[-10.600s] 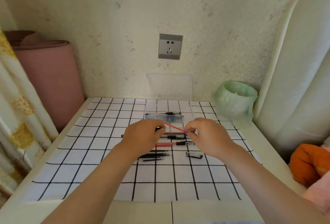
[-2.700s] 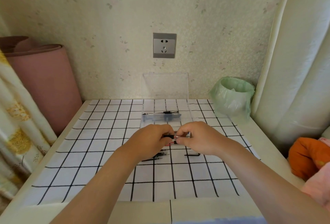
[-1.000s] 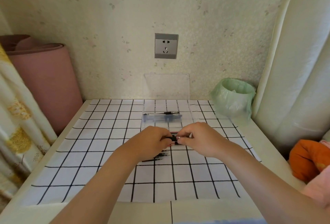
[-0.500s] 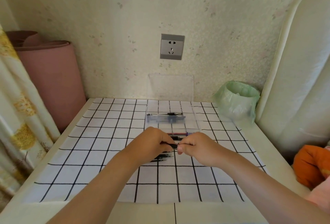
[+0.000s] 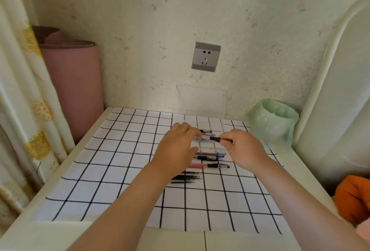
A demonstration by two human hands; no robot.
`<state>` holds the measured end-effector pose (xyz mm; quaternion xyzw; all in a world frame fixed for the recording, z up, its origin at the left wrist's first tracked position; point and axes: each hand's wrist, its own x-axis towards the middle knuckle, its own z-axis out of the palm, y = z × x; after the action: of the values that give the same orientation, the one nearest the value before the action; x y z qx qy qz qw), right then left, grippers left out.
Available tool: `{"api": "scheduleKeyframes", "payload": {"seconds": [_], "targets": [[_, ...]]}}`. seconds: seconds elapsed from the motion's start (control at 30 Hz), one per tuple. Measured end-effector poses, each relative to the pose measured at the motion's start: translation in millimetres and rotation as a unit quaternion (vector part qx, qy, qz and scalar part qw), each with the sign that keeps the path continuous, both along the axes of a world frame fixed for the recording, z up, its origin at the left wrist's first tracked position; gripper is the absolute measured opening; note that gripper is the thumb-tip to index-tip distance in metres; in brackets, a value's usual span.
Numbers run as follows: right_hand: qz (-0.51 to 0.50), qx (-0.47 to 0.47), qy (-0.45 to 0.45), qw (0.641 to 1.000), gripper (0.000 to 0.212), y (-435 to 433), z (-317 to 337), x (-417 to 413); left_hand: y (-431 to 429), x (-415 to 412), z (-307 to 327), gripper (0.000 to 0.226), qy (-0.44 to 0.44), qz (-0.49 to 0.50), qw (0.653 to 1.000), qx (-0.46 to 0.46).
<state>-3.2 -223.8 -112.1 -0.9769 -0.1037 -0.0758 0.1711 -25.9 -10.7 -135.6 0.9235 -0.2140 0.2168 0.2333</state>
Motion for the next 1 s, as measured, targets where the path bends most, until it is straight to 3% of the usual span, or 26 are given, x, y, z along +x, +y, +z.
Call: {"api": "scheduleKeyframes", "payload": {"seconds": [0.23, 0.5, 0.7, 0.9, 1.0], "targets": [[-0.006, -0.07, -0.036, 0.997, 0.03, 20, -4, 55, -4, -5, -19, 0.071, 0.134, -0.034, 0.984, 0.113], [0.008, -0.137, 0.03, 0.99, 0.045, 25, -16, 92, -3, -2, -22, 0.067, 0.125, -0.038, 0.986, 0.101], [0.037, -0.166, 0.069, 0.983, 0.041, 24, -23, 95, -3, -1, -22, 0.064, 0.13, -0.038, 0.985, 0.105], [0.059, -0.188, 0.05, 0.979, 0.041, 22, -24, 86, -3, -2, -19, 0.062, 0.137, -0.039, 0.984, 0.107], [0.067, -0.186, 0.093, 0.976, 0.042, 23, -22, 80, -6, -2, -18, 0.06, 0.136, -0.037, 0.984, 0.107]]}}
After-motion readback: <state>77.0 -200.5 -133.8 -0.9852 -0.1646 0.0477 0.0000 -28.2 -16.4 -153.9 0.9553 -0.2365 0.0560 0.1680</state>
